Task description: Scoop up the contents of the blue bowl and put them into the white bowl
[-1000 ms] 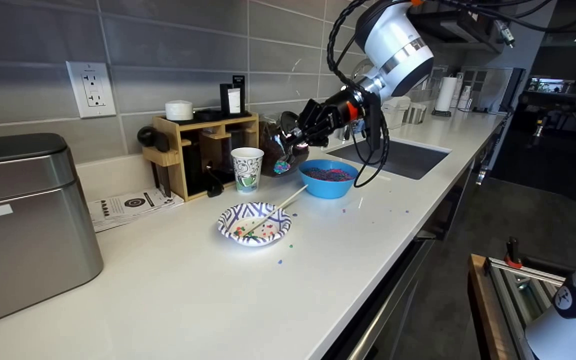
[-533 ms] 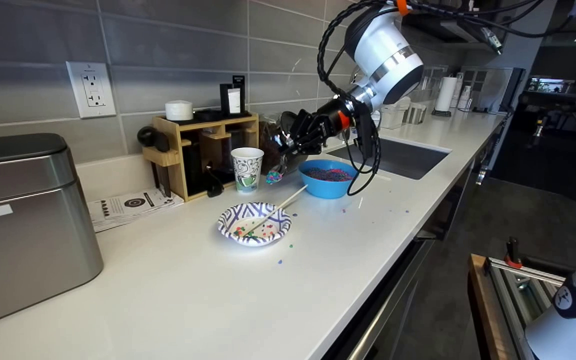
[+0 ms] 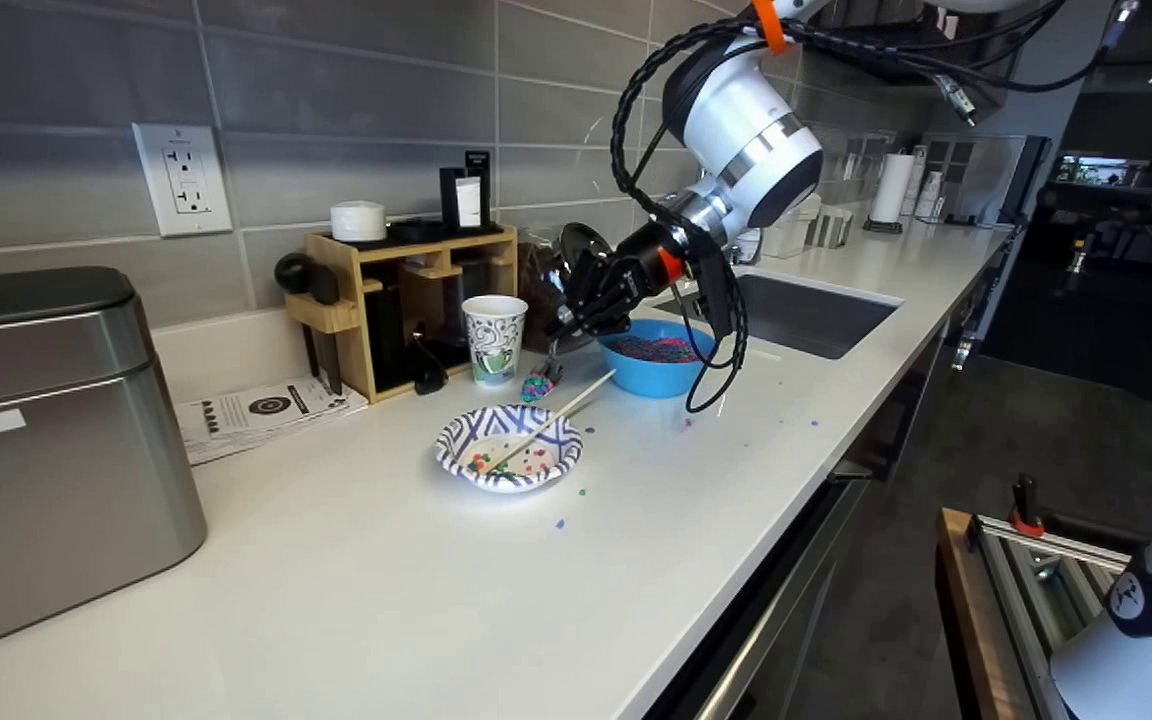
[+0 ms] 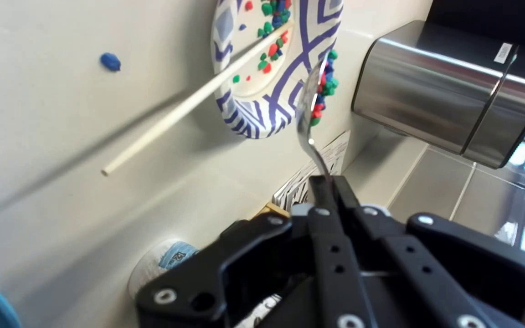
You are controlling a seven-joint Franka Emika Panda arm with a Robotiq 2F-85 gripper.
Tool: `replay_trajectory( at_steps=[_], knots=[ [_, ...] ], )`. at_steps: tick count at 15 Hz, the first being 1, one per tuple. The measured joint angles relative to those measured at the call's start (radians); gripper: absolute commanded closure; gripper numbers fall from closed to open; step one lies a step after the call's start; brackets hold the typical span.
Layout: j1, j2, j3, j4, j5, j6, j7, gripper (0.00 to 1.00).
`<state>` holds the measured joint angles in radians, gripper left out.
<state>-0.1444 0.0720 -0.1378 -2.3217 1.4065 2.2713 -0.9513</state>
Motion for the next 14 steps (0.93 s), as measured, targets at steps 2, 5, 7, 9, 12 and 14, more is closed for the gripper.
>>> replay_trajectory(
  at_steps=[2,5,7,9,12,14],
  knots=[
    [0.005,0.013,0.007,0.004,0.0,0.015,0.0,1.0],
    [0.014,0.03,0.014,0.01,0.0,0.029,0.0,1.0],
    [0.02,0.039,0.018,0.012,0.0,0.041,0.0,1.0],
    [0.028,0.043,0.025,0.012,0.0,0.059,-0.003,1.0],
    [0.041,0.044,0.037,0.012,0.0,0.085,-0.011,1.0],
    [0.052,0.044,0.045,0.012,0.0,0.108,-0.019,1.0]
  ],
)
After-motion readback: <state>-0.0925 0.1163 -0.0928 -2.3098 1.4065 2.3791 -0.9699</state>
